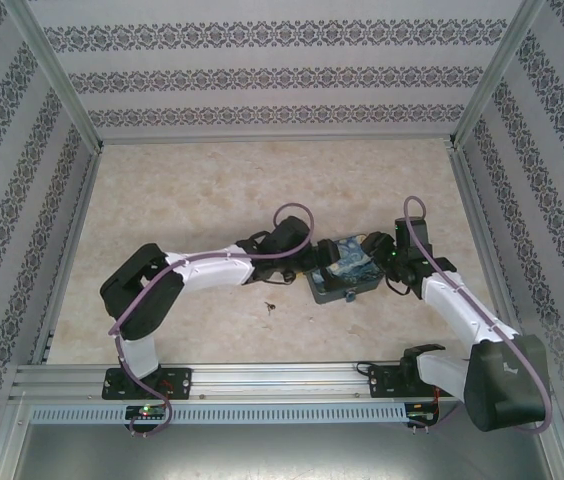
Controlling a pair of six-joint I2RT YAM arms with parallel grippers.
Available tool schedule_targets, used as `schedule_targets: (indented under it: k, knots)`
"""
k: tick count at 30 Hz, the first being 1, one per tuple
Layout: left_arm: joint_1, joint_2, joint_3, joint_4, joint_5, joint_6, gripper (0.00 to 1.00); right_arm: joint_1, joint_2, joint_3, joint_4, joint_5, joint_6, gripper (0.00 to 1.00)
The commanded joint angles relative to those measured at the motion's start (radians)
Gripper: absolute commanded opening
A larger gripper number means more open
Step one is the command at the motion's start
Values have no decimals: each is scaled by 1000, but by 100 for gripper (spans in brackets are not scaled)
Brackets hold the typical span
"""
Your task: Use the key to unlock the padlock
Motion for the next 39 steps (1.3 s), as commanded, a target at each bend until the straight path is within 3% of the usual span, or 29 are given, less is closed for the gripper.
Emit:
schedule_targets:
  k: [1,11,18,26,39]
  knots:
    - [46,3,39,106,44,47,100,79,70,23,75,-101,104,63]
    - [237,-53,20,29,76,153,100,245,381,252,197,-69,191,70]
    - [291,-132,-76,19,55,173,99,295,501,364,216,-65,213,74]
    - [320,-170,-147,19,27,182,99,309,511,379,220,-68,220,81]
    - [356,-107,-85,-24,33,247,99,302,435,345,193,-24,207,90]
